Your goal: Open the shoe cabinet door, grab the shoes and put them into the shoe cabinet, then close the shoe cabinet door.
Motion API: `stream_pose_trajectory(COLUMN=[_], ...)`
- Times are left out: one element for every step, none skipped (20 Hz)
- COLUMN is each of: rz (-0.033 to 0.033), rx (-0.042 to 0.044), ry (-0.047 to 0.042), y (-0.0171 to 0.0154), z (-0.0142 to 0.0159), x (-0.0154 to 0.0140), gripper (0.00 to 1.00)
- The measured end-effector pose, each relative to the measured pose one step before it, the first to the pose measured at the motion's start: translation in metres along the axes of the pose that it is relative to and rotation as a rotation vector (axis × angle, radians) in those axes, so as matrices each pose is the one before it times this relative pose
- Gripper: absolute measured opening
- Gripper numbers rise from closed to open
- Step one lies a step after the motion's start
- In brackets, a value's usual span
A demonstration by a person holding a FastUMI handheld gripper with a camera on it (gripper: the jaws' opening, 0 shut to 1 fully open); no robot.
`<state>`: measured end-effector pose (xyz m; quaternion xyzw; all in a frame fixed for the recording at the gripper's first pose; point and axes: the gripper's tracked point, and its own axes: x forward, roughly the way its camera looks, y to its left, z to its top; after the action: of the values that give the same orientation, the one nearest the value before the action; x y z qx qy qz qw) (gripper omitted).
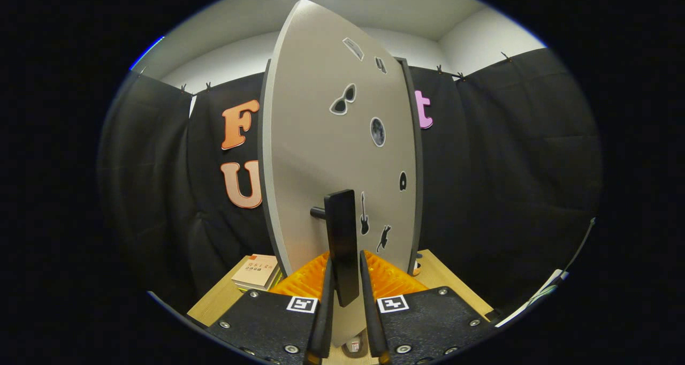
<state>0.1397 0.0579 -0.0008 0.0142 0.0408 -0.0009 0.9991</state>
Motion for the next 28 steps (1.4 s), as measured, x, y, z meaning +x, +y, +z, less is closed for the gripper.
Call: stream_pose_trajectory(rz=[-0.00579,-0.01203,-0.01466,-0.01292,-0.01025,-0.00801,-0.00742,-0.009,-0.00877,-0.00904,-0.01154,-0.01002,-0.00977,-0.00965,-0.0107,-0.01107,-0.01042,-0.00856,-0.00855,-0.0105,-0.00962,0.00215,0.00176,0.0041,0.00558,0.0104,0.00885,0.00281], rx=[0.00719,0.01058,0.00587,-0.0032,0.00214,0.00477,0.00799,0.01528,0.00723,-0.00296,-0.0031,-0.00498,0.0001,0.00533,-0.00064,-0.00115,-0.00003,0.0,0.00246,-0.00093,0.00418,0.01801,0.01188,0.00305,-0.00087,-0.00474,-0.00869,-0.00819], ry=[0.00214,0.00452,0.0026,-0.00179,-0.00097,-0.0002,0.0019,0.00462,0.00022,-0.00247,-0.00486,-0.0018,0.00075,0.00004,-0.00339,0.00097,0.00134,0.0026,-0.00021,0.00916,0.01391,-0.01166,0.00239,0.0018,0.00042,0.00213,-0.00208,0.00066], y=[-0.00311,-0.00433,-0.00462,-0.00467,-0.00459,-0.00412,-0.00388,-0.00417,-0.0032,-0.00441,-0.00459,-0.00427,-0.00382,-0.00377,-0.00358,-0.00437,-0.00408,-0.00437,-0.00302,-0.00322,-0.00395,-0.00126,-0.00143,0.0008,0.00202,0.00042,-0.00022,-0.00063], z=[-0.00014,0.00024,-0.00065,-0.00044,0.00031,-0.00021,-0.00024,-0.0004,0.00012,0.00079,0.00125,0.00033,-0.00063,0.0008,0.0,-0.00079,0.00023,-0.00081,-0.00187,-0.00344,-0.00398,0.00392,0.00118,0.00007,-0.00033,-0.00127,0.0003,-0.00088], x=[-0.00107,-0.00165,-0.00263,-0.00162,-0.00277,-0.0014,-0.0004,0.00003,0.00006,-0.00011,-0.00085,0.00057,-0.00014,-0.00001,-0.00022,-0.00001,0.00037,-0.0006,0.00022,0.00203,0.0005,-0.00208,0.00018,0.00037,-0.00034,0.00049,0.00029,-0.00031], gripper=[0.27,0.27,0.27,0.27,0.27,0.27,0.27,0.27,0.27,0.27,0.27,0.27,0.27,0.27,0.27,0.26,0.27,0.26,0.26,0.26,0.26,0.27,0.24,0.23,0.2,0.2,0.2,0.2])
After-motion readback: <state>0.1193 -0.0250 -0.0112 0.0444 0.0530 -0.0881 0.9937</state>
